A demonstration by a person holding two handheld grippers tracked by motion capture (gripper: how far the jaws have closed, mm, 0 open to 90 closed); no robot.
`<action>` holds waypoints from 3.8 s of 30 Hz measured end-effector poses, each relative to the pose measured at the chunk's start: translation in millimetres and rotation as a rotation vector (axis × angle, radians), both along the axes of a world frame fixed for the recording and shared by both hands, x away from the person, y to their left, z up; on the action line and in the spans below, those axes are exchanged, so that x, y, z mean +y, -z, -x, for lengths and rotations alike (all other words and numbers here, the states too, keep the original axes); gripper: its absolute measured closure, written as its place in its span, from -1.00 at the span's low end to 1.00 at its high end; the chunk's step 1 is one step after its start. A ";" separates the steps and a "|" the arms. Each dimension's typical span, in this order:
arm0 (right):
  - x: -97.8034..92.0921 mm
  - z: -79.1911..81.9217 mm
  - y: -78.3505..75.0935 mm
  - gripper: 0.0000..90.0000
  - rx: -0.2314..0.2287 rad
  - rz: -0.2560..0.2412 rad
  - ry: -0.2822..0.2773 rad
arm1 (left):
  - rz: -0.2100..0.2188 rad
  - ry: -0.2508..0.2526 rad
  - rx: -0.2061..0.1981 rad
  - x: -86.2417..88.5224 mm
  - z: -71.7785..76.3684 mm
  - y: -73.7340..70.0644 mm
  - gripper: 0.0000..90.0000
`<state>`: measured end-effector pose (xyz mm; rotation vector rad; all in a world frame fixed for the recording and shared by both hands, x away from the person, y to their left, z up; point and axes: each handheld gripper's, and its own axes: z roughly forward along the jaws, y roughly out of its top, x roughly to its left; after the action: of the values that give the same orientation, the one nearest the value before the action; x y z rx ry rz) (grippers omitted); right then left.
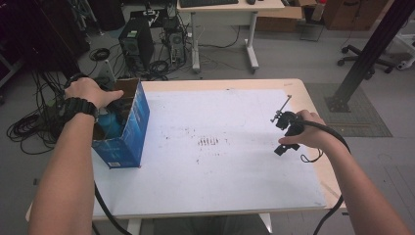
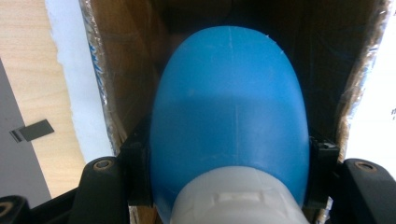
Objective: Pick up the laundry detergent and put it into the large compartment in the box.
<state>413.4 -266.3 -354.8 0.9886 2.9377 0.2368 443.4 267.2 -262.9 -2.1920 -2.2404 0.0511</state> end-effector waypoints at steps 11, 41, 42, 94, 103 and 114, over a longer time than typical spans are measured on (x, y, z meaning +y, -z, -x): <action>0.0 0.2 0.8 -0.65 0.002 0.002 0.004 | 0.009 0.008 0.004 -0.4 -0.6 10.4 -0.17; -1.3 0.9 5.4 -0.65 0.011 0.003 0.009 | 0.004 0.009 0.009 -1.1 -2.4 22.0 -0.17; -1.5 0.9 6.0 -0.65 0.011 0.002 0.009 | 0.003 0.010 0.009 -1.3 -2.6 22.1 -0.17; 0.5 0.6 8.2 -0.65 0.012 -0.004 -0.002 | 0.004 -0.017 -0.026 -3.0 4.0 4.7 -0.43; 1.1 0.9 8.0 -0.65 0.012 -0.008 0.000 | -0.003 -0.015 -0.041 -4.5 6.1 -7.9 -0.47; 1.2 1.1 8.3 -0.65 0.011 -0.009 -0.003 | -0.014 -0.015 -0.042 -8.3 6.9 -21.4 -0.48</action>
<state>412.3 -265.1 -363.1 0.9893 2.9512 0.2449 436.5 258.9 -241.6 -2.1893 -2.2716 -0.0104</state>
